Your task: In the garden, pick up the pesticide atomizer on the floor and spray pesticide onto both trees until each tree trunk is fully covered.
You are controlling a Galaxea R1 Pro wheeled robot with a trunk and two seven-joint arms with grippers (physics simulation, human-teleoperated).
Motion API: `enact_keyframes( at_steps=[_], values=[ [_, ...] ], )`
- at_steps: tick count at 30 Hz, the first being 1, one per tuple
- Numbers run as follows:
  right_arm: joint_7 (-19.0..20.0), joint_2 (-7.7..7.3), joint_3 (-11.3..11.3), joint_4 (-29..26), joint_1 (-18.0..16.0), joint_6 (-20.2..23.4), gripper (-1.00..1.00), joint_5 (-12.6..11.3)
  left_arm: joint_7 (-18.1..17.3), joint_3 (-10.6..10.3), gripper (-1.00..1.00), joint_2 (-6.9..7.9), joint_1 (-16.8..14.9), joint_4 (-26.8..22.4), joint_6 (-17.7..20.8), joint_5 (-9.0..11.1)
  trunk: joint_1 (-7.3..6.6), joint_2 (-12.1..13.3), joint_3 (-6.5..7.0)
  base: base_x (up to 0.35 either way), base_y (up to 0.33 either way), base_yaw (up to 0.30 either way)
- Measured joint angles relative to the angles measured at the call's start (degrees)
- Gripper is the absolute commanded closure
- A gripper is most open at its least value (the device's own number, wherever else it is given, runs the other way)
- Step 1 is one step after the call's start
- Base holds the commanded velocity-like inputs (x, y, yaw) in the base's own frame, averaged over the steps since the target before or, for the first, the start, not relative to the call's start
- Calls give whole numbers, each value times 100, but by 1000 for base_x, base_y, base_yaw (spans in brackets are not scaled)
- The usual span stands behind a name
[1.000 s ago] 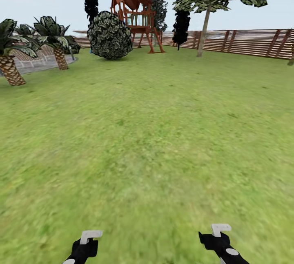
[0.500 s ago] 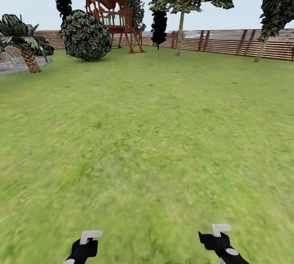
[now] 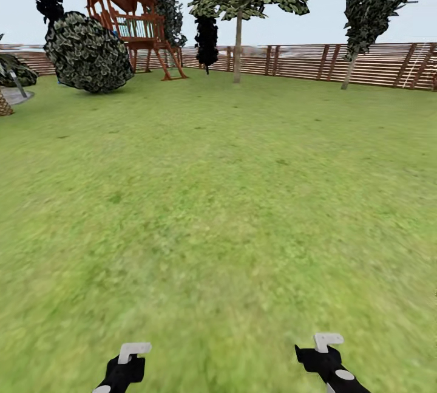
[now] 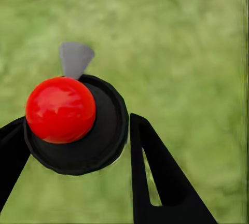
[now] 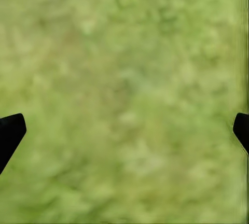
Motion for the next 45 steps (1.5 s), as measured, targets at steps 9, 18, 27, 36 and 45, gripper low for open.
enact_keyframes(
  at_steps=[9, 18, 27, 36, 45],
  values=[
    [0, 0, 1, 0, 0, -3, -100, 0, 0, 0, 100, 1, 0, 1, 2, -1, 0, 0, 0, 339, 0, -267],
    [-3, 15, 9, 134, 0, -12, -100, 1, 0, 2, 100, 5, 0, 4, -1, 4, 0, 0, 0, 339, 0, -177],
    [0, 26, 9, 158, 0, -18, -100, 2, 0, 0, 100, 10, 0, 4, -3, 8, 0, 0, 0, 339, 0, -35],
    [0, 26, 9, 161, 0, -18, -100, 0, 0, 3, 100, 10, 0, 4, -4, 17, 0, 0, 0, 330, 79, -283],
    [0, 34, 9, 163, 0, -18, -100, 8, 0, 0, 100, 10, 0, 4, -4, 17, 0, 0, -5, 311, 148, -112]
  ],
)
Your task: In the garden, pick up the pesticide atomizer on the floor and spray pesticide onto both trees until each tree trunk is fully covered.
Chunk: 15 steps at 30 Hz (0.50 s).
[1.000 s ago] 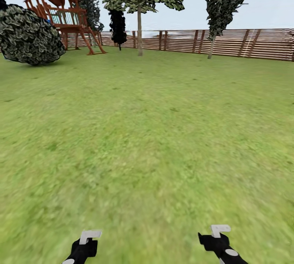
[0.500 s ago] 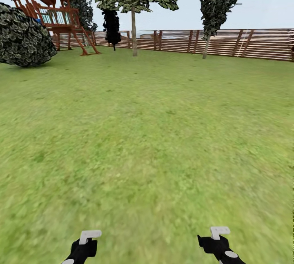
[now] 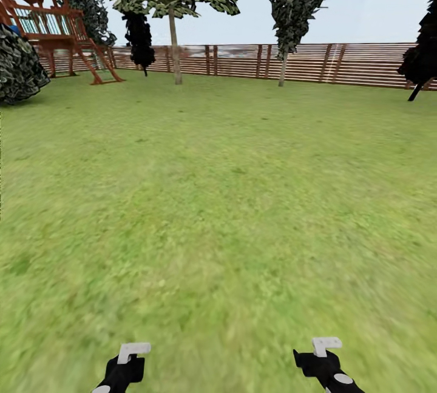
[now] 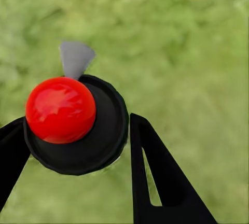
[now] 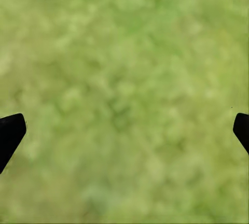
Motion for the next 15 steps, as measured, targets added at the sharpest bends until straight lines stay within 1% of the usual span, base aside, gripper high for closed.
enact_keyframes(
  at_steps=[10, 15],
  values=[
    [0, 5, 5, 3, 0, 0, -100, 9, 0, 8, 100, 8, 1, 0, 8, 0, 0, 0, -69, 314, 140, 157],
    [0, 4, 3, 3, 0, 0, -100, 10, 0, 8, 100, 17, 0, 0, 9, 7, 0, 0, -103, 291, 193, 134]
  ],
)
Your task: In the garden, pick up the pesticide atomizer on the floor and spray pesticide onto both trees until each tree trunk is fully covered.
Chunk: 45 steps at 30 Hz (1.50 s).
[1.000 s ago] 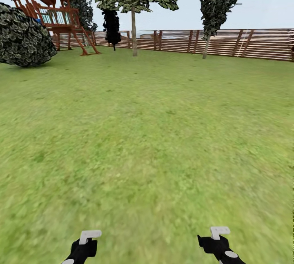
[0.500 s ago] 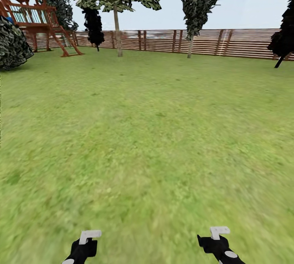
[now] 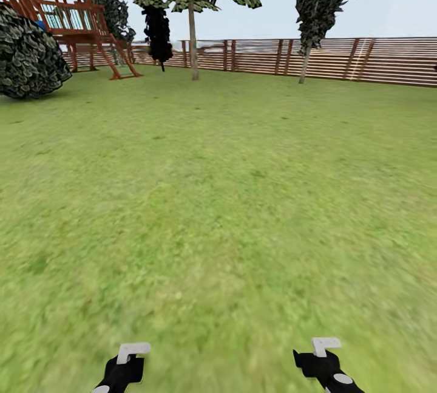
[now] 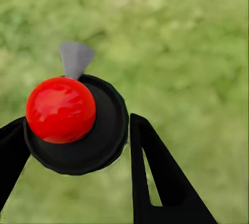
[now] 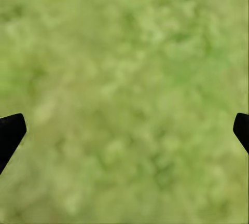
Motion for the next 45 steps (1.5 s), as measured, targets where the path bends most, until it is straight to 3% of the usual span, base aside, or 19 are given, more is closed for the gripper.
enact_keyframes(
  at_steps=[16, 27, 29, 32, 34, 45],
  values=[
    [6, -2, -1, -6, 0, 0, -100, 0, 7, 32, 100, 6, -1, 0, 7, 2, 0, 0, -42, 273, 212, 72],
    [0, -2, -1, -2, 0, -30, -100, 0, 9, 115, 100, 4, -1, -9, 9, 2, 0, 0, -75, 324, 56, 92],
    [-5, -2, -2, 96, 47, -447, -100, -1, 9, 121, 100, 1, 0, -9, 8, 2, 0, 0, -77, 338, 0, 15],
    [-8, -2, 4, 408, 276, -2086, -100, 14, 9, 126, 100, 1, 0, -3, 9, 2, 0, 0, -78, 339, 0, 3],
    [4, -2, 4, 465, 382, -2625, -100, 17, 9, 131, 100, 5, -1, -1, 9, 2, 0, 0, -78, 339, 0, 0],
    [-5, 0, 2, 827, 430, -2789, -100, 17, 9, 132, 100, 9, -1, 0, 9, 2, 0, 0, -78, 339, 0, 0]
  ],
)
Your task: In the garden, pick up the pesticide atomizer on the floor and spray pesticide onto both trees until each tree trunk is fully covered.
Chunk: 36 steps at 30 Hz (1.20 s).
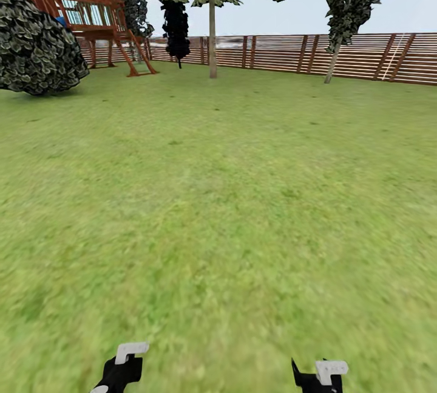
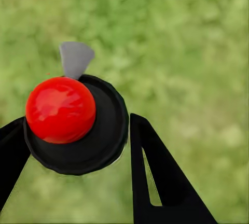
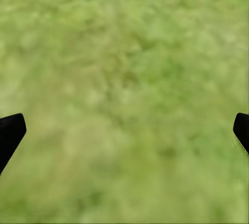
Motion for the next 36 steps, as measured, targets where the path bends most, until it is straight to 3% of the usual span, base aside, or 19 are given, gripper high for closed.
enact_keyframes(
  at_steps=[7, 10, 12, 25, 36],
  values=[
    [6, 8, 5, 2, 225, 9, -100, 1, 0, 0, 100, 2, 0, -4, 0, 0, 0, 0, 0, 339, 0, 0],
    [-2, 166, 12, 2, 329, 4, -100, 12, 0, 0, 100, 6, 0, -3, 0, 0, 0, 0, 0, 339, 0, 0],
    [10, 186, 3, 1, 341, 3, -100, 6, 0, 0, 100, 8, 0, -7, 0, 0, 0, 0, 0, 339, 0, 0],
    [13, 209, 3, -52, 344, -23, -100, -16, 0, 0, 100, -10, 0, -5, -2, -7, 0, 0, 4, 339, 0, 0],
    [13, 209, 3, -52, 344, -23, -100, -17, 0, 0, 100, -9, 0, -2, -2, -6, 0, 0, 95, 339, 0, 38]
  ],
)
